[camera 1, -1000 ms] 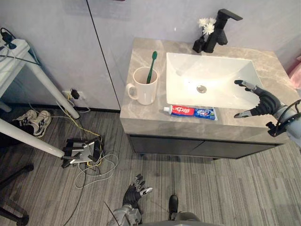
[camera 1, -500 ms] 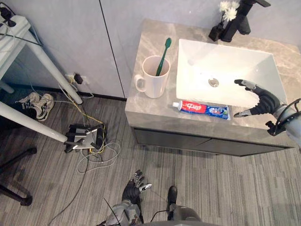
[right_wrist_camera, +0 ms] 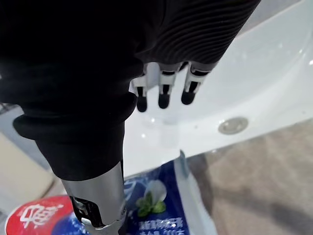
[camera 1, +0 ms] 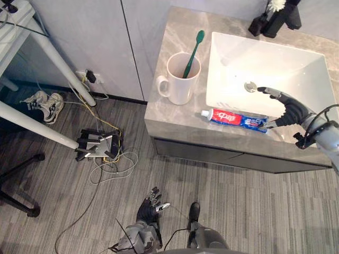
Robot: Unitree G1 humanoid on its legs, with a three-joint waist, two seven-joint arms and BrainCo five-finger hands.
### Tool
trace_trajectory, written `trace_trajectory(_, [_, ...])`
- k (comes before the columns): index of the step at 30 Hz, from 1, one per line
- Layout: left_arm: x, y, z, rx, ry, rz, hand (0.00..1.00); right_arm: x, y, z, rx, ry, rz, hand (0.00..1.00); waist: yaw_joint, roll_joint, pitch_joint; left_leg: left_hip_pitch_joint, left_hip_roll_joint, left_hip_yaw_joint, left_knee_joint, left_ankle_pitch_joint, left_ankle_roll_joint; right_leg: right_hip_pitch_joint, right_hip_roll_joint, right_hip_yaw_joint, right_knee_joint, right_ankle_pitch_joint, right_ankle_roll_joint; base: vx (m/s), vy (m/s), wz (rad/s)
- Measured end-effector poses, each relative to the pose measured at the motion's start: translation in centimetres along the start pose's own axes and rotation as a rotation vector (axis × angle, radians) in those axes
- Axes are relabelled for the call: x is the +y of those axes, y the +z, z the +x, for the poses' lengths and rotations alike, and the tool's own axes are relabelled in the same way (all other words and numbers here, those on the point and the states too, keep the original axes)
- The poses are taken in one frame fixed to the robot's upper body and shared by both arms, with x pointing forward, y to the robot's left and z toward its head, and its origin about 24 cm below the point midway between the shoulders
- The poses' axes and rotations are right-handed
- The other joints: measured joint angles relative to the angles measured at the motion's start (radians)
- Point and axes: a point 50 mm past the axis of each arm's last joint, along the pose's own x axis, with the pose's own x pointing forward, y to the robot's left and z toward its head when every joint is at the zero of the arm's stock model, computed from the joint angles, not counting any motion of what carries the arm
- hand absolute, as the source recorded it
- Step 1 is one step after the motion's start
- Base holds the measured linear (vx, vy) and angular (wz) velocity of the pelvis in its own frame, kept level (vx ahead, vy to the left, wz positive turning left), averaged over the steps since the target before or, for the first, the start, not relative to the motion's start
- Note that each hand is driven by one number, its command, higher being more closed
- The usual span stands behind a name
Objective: Organize washtable
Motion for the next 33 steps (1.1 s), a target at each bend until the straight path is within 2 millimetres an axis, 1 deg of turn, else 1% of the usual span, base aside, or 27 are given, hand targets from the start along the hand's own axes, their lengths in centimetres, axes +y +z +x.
trace_trajectory(5, [-0.1,0.3,0.1,-0.012,-0.002,0.001,0.0,-0.2,0.3,0.3,-0.008,-0.001,-0.01,0.0,-0.001,-0.005,0.023,-0.01,-0.005,-0.004,0.007,0.0,0.002,-0.005,-0.006,-0.003,0.002,0.003,0.003,-0.03,0.008,0.02])
trace_trajectory(9, [-0.1,0.4,0.1,-0.016,0.0,0.001,0.0,0.4,0.2,0.4,-0.005,0.021,-0.007,0.0,0.001,-0.005,0.025,-0.025,-0.008,-0.009,0.011,0.002,0.005,-0.017,-0.009,-0.004,0.002,0.006,0.004,-0.03,0.008,0.03])
trace_trajectory(15, [0.1,0.7,0.3,-0.026,0.018,0.003,0.0,0.2,0.5,0.6,-0.014,0.008,-0.008,0.0,0.0,-0.007,0.039,-0.036,-0.01,-0.013,0.017,0.004,0.007,-0.022,-0.011,-0.004,0.002,0.011,0.005,-0.03,0.009,0.02])
trace_trajectory(16, [0.1,0.7,0.3,-0.026,0.019,0.003,0.0,0.2,0.5,0.6,-0.015,0.007,-0.008,1.0,0.0,-0.007,0.039,-0.037,-0.01,-0.013,0.017,0.004,0.007,-0.023,-0.011,-0.004,0.002,0.011,0.005,0.0,0.0,0.0])
trace_trajectory(19, [0.2,0.7,0.3,-0.028,0.022,0.003,0.0,0.0,0.8,0.6,-0.03,0.003,-0.011,1.0,-0.002,-0.007,0.039,-0.051,-0.01,-0.013,0.021,0.005,0.009,-0.037,-0.011,-0.004,0.003,0.012,0.004,-0.02,0.001,-0.01])
trace_trajectory(22, [0.2,1.2,0.5,-0.041,0.018,0.011,0.0,-0.4,1.3,0.6,-0.053,-0.011,-0.016,1.0,-0.006,-0.007,0.064,-0.061,-0.007,-0.013,0.035,0.005,0.01,-0.039,-0.011,-0.004,0.002,0.016,0.003,-0.05,-0.001,0.0])
trace_trajectory(26, [0.2,1.4,0.7,-0.048,0.016,0.011,0.0,-0.9,1.3,0.6,-0.044,-0.048,-0.017,1.0,0.004,-0.005,0.07,-0.07,-0.007,-0.018,0.038,0.005,0.011,-0.044,-0.01,-0.005,0.002,0.016,0.003,-0.03,-0.002,0.04])
trace_trajectory(29, [0.3,1.6,0.7,-0.053,0.017,0.014,0.0,-1.3,1.6,0.9,-0.049,-0.056,-0.026,1.0,0.008,-0.006,0.07,-0.07,-0.007,-0.017,0.037,0.005,0.011,-0.044,-0.01,-0.005,0.002,0.016,0.003,0.0,0.0,0.0])
trace_trajectory(33, [0.3,2.1,0.7,-0.072,0.011,0.021,0.0,-1.3,1.8,0.9,-0.063,-0.035,-0.037,1.0,0.008,-0.006,0.07,-0.056,-0.008,-0.017,0.037,0.005,0.012,-0.032,-0.011,-0.005,0.004,0.017,0.002,0.0,0.0,0.0])
